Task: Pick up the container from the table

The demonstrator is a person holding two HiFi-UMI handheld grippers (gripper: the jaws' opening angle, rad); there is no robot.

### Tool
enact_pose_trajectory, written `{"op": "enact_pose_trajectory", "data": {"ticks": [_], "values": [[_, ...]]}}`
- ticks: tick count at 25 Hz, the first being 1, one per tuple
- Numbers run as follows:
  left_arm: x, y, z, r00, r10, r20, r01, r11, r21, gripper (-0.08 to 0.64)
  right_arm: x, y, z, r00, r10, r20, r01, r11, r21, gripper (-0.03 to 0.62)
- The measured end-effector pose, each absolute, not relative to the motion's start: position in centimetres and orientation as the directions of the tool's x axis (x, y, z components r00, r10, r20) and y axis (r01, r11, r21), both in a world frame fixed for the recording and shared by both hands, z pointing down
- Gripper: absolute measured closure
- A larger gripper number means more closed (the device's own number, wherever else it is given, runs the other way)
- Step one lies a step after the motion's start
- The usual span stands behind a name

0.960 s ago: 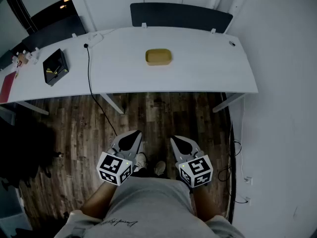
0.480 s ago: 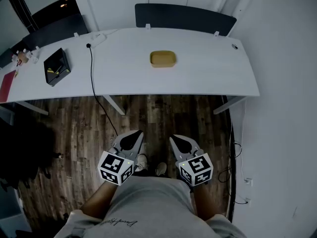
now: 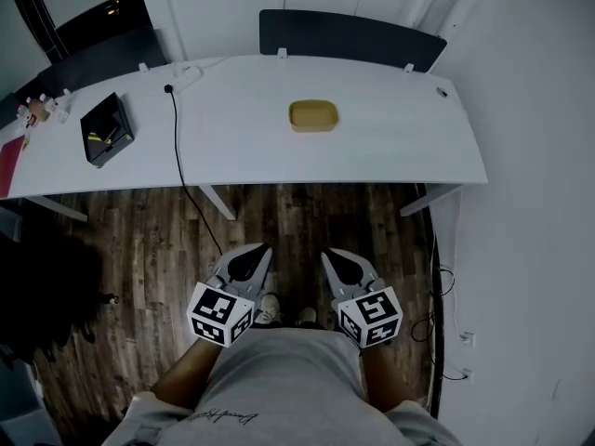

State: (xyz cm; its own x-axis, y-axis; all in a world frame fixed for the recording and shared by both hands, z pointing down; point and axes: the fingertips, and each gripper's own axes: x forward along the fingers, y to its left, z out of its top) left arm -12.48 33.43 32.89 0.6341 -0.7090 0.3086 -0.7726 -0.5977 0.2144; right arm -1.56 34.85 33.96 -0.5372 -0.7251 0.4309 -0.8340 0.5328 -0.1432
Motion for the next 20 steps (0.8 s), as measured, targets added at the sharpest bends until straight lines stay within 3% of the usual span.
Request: {"op": "enact_pose_trajectory", "data": {"ticks": [20], "values": [[-13.5, 30.3, 32.8, 0.67, -0.687, 0.28, -0.741, -0.64, 0.203, 0.56, -3.3, 32.4, 34.0, -0.514, -0.75, 0.417, -0.85, 0.51, -0.132, 0.578]]}}
